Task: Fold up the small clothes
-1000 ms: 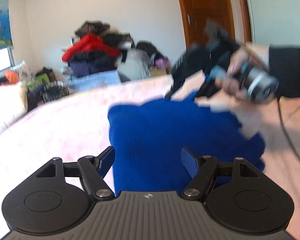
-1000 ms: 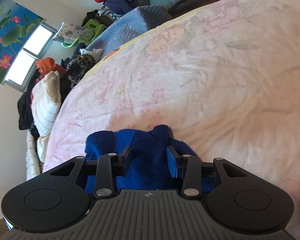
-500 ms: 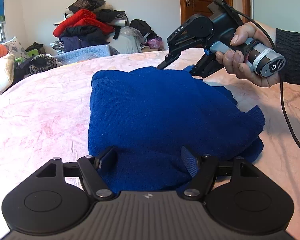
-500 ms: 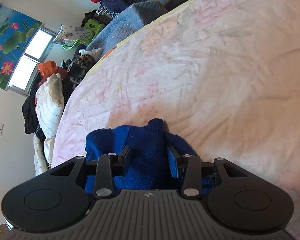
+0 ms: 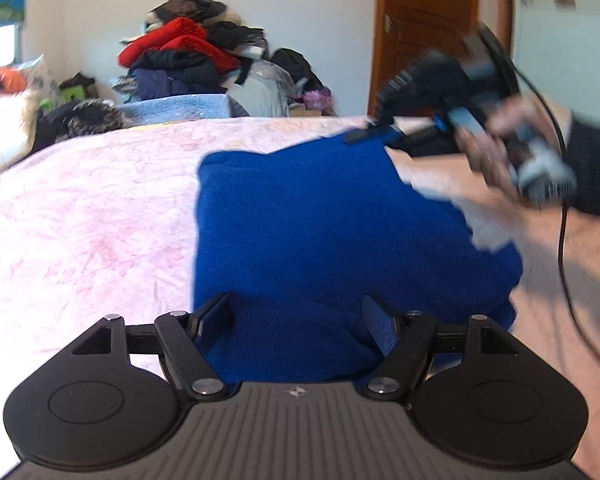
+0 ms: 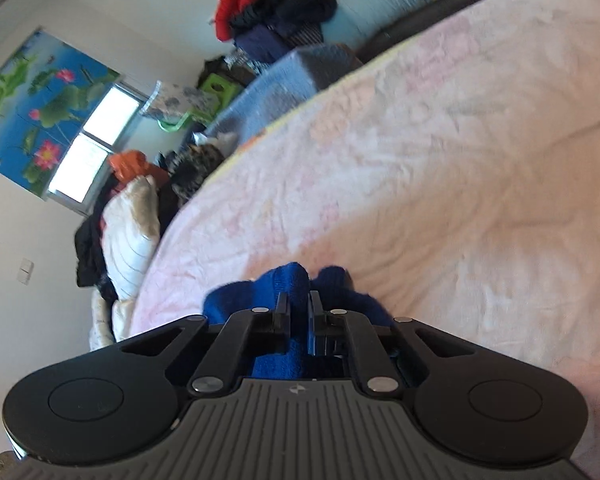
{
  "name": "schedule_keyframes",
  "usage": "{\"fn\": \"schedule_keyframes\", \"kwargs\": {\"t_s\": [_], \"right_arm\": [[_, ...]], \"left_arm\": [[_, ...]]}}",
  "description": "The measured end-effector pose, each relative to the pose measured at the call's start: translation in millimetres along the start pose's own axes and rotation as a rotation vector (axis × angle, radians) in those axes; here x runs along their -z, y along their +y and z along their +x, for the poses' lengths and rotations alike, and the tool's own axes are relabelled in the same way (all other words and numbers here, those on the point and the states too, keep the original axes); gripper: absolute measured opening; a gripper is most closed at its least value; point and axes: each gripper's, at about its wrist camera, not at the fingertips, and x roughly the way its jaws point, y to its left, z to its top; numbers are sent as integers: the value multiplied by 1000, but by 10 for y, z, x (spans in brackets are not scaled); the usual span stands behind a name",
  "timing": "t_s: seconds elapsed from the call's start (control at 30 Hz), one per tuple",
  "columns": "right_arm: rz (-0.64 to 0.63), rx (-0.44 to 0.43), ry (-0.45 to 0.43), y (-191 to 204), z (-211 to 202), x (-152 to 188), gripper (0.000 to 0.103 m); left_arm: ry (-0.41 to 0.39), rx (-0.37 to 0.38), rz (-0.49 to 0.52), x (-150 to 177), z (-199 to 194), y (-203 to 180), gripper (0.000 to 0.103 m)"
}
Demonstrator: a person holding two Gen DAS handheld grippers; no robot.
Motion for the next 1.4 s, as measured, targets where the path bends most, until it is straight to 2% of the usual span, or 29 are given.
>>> {"fn": "schedule_keyframes", "kwargs": {"t_s": [0.07, 0.13, 0.17, 0.23, 0.3, 0.33, 0.37, 0.43, 0.57, 0.67, 0.73, 0.77, 0.8, 0.83, 0.87, 1.03, 1.13, 1.2, 1.4], "right_arm": [[40, 43, 22, -162, 47, 1, 11], [69, 24, 43, -266, 96, 54, 13], [71, 12, 44, -265, 92, 71, 18], [77, -2, 41, -228, 39, 48, 31], [59, -6, -2, -204, -60, -25, 57], [46, 20, -11, -199, -93, -72, 62], [33, 45, -14, -200, -114, -116, 65], [28, 41, 13, -237, -113, -176, 65], [-32, 51, 170, -194, 124, -111, 64], [-59, -14, 229, -138, 220, -56, 70], [-51, -53, 253, -130, 263, -52, 71], [-57, -66, 258, -119, 280, -42, 70], [-70, -72, 254, -97, 281, -26, 56], [-82, -57, 264, -83, 303, -13, 46], [-80, -50, 286, -94, 347, 0, 27], [-63, -82, 245, -137, 277, 8, 26], [-60, -104, 228, -92, 211, 1, 25], [-77, -123, 234, -27, 162, 26, 25], [-123, -126, 281, 171, 61, 250, 25]], "left_arm": [[2, 7, -98, -38, -51, 179, 73], [35, 46, -226, -75, -39, 408, 73], [73, 71, -282, -89, 6, 514, 73], [157, 123, -390, -87, 114, 698, 73], [204, 183, -522, -18, 179, 890, 73], [210, 211, -580, 14, 197, 977, 73], [208, 235, -628, 43, 198, 1045, 73], [220, 277, -694, 72, 220, 1116, 73], [279, 439, -814, 135, 386, 1141, 76], [296, 469, -848, 136, 431, 1170, 79], [310, 476, -866, 135, 448, 1189, 76], [316, 454, -851, 118, 441, 1174, 68], [345, 388, -787, 69, 438, 1113, 31], [368, 358, -728, 44, 462, 1047, 24], [367, 363, -715, 27, 449, 1033, 24], [392, 374, -704, -77, 378, 1047, 19], [375, 436, -705, -206, 308, 1070, 18], [380, 465, -711, -248, 239, 1095, 18], [422, 460, -725, -188, 132, 1170, 18]]}}
